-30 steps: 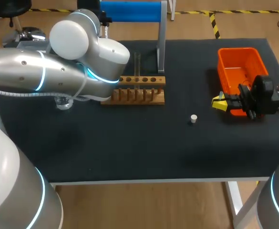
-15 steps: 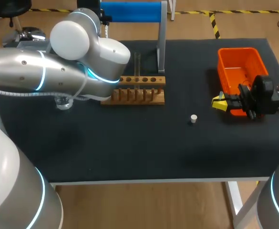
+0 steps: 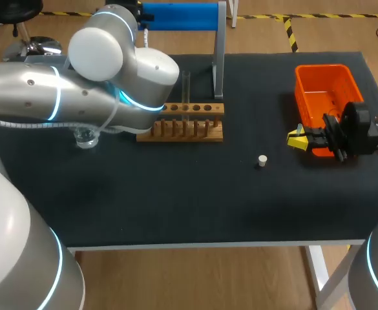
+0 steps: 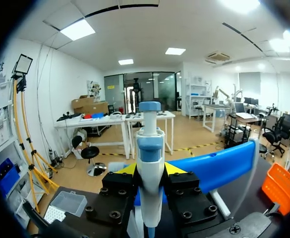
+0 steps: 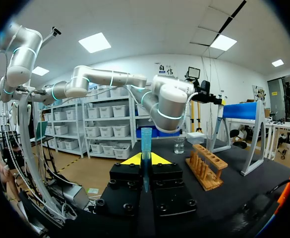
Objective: Invert the test tube, pick up the pipette, mount the tip to pipette, aspirate from beaker and dispense into the tube, eject the tip, return the pipette, and cap with the stopper.
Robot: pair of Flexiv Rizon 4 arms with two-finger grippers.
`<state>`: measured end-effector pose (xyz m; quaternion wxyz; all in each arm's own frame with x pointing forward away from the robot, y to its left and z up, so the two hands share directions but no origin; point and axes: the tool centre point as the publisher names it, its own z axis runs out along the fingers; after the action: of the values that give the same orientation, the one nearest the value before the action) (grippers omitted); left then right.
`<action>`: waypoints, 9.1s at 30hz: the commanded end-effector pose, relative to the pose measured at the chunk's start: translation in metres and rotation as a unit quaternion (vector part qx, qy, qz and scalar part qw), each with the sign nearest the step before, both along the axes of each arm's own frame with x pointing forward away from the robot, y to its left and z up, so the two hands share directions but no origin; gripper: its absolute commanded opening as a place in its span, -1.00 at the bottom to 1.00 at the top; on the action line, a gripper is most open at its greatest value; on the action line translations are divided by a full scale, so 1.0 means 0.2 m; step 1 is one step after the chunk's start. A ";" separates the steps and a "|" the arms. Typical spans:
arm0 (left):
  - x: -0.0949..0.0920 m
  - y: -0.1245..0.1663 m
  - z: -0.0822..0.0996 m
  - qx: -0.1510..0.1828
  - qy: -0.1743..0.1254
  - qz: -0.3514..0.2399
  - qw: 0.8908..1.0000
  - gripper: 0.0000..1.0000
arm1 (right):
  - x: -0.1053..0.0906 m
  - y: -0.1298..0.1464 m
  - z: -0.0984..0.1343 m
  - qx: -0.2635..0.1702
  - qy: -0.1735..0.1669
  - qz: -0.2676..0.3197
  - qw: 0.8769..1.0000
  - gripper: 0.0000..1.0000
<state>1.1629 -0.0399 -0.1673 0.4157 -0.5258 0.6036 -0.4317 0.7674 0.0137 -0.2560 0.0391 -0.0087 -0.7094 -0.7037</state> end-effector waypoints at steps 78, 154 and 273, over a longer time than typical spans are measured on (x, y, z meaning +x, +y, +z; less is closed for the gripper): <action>-1.32 -0.46 0.70 -0.010 -0.059 -0.551 0.832 -1.00 | 0.00 0.00 0.00 -0.001 0.000 -0.001 1.000 -1.00; -1.62 -0.99 0.83 -0.020 -0.072 -0.544 0.836 -1.00 | 0.00 0.00 0.00 -0.001 0.000 -0.001 1.000 -1.00; -1.65 -0.94 0.80 -0.092 -0.054 -0.552 0.827 -1.00 | 0.00 0.00 0.00 -0.001 0.000 -0.001 1.000 -1.00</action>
<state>0.8337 -0.2289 -0.0067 0.0906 -0.1185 0.7282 -0.6690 0.7674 0.0137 -0.2560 0.0390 -0.0087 -0.7095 -0.7036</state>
